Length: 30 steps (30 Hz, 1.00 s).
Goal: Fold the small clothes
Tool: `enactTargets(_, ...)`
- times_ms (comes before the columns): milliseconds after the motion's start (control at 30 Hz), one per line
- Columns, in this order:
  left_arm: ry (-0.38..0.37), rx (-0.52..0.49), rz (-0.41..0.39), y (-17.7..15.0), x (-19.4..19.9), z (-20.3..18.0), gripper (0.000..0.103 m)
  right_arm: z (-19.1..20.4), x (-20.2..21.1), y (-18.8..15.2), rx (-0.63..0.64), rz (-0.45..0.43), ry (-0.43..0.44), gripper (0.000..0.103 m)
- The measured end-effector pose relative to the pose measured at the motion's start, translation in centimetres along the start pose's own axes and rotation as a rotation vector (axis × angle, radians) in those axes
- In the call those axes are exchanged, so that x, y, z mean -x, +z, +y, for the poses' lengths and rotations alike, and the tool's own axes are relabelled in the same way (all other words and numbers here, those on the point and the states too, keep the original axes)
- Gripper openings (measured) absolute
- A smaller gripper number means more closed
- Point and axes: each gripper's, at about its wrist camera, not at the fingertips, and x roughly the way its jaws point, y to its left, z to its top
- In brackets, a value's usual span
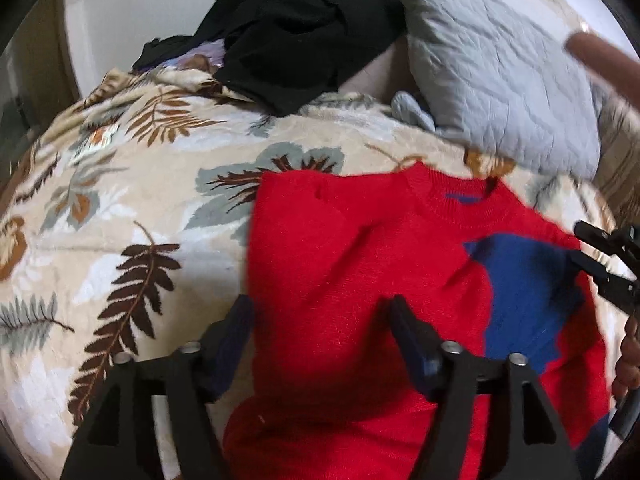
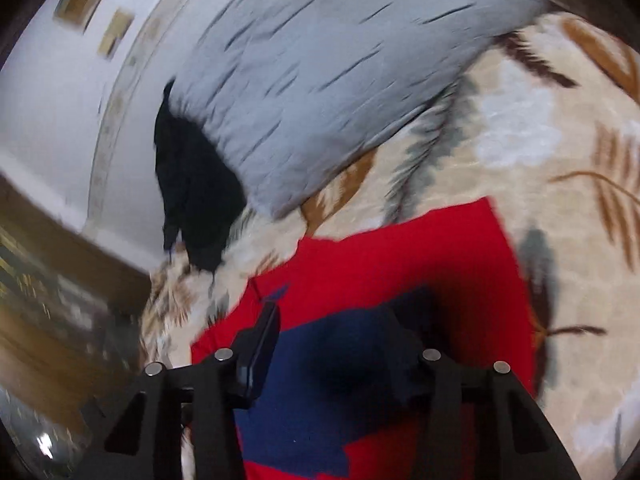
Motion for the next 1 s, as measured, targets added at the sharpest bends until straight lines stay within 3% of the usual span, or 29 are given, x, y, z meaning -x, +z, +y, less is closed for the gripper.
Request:
enactTargets(100, 0.067, -0.068, 0.043, -0.5, -1.4, -1.2, 0.079, -0.8, -2.9, -0.9, -0.015, 0.088, -0.096, 0.049)
enactTargets(133, 0.078, -0.074, 0.042, -0.6, -1.5, -1.3, 0.08, -0.8, -3.2, -1.1, -0.009, 0.089, -0.122, 0.042)
enactTargets(233, 0.1, -0.073, 0.026, -0.7, -0.8, -1.7, 0.079, 0.5, -2.0, -1.7, 0.039, 0.084, -0.153, 0.043)
enactTargets(333, 0.106, -0.074, -0.024, -0.8, 0.8, -2.2, 0.079, 2.2, 0.4, -3.3, 0.12, 0.084, -0.143, 0.045)
enactTargets(433, 0.108, -0.1, -0.073, -1.5, 3.2, -3.4, 0.08, 3.2, 4.0, -5.8, 0.208, 0.089, -0.132, 0.054)
enactTargets(533, 0.167, -0.151, -0.128, -2.6, 5.8, -4.9, 0.08, 2.5, 8.4, -8.1, 0.232, 0.075, -0.116, 0.058)
enactTargets(633, 0.232, -0.183, -0.245, -3.8, 9.7, -6.2, 0.084, 1.3, 13.1, -9.9, 0.229, 0.015, -0.123, 0.068)
enactTargets(833, 0.11, -0.139, -0.365, -8.4, 16.2, -5.8, 0.091, 0.6, 20.4, -12.7, 0.25, -0.097, -0.124, 0.075)
enactTargets(1000, 0.034, -0.075, -0.278, -12.6, 17.2, -3.1, 0.095, 0.0, 23.8, -15.3, 0.245, -0.118, -0.092, 0.077)
